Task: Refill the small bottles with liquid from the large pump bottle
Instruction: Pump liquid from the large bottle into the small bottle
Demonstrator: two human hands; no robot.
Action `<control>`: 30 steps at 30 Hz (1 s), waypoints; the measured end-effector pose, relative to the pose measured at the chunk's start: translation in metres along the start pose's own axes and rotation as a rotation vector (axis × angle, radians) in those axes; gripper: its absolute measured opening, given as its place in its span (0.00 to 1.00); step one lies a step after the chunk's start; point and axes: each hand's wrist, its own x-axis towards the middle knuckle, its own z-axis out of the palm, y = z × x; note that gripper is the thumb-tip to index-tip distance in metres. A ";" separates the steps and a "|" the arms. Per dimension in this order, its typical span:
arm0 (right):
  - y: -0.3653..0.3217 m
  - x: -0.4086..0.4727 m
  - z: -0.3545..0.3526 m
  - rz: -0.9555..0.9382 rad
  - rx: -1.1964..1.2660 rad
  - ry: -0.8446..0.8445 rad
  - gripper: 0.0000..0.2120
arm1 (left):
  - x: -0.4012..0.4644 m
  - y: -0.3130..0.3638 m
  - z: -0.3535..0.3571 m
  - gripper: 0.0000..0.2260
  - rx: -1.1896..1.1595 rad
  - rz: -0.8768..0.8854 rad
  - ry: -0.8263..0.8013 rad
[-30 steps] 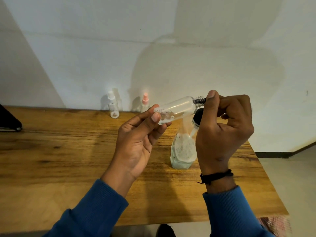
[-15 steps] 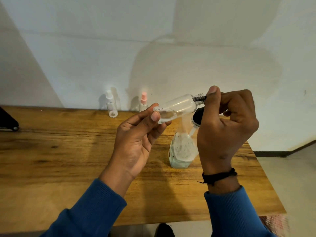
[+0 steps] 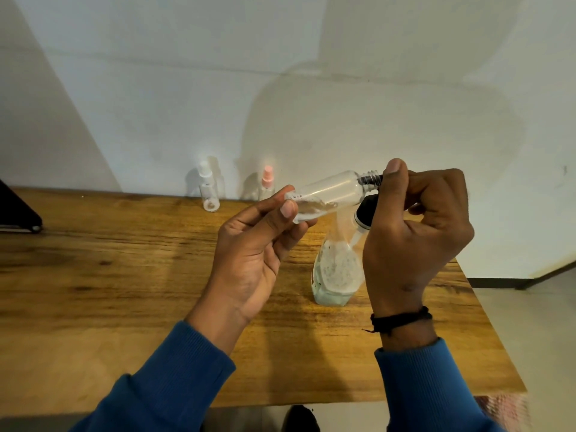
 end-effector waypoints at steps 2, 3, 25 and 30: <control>0.000 -0.002 0.000 0.016 0.014 -0.008 0.13 | 0.000 0.000 -0.001 0.17 -0.006 0.000 0.003; 0.000 -0.001 0.001 0.026 0.012 -0.017 0.14 | 0.001 0.000 -0.001 0.16 -0.009 0.000 0.006; -0.004 0.018 0.007 0.366 0.166 -0.331 0.13 | 0.004 0.001 -0.001 0.12 -0.006 0.005 -0.015; -0.007 0.024 0.004 0.373 0.170 -0.350 0.14 | 0.005 0.001 0.000 0.11 0.001 0.016 -0.045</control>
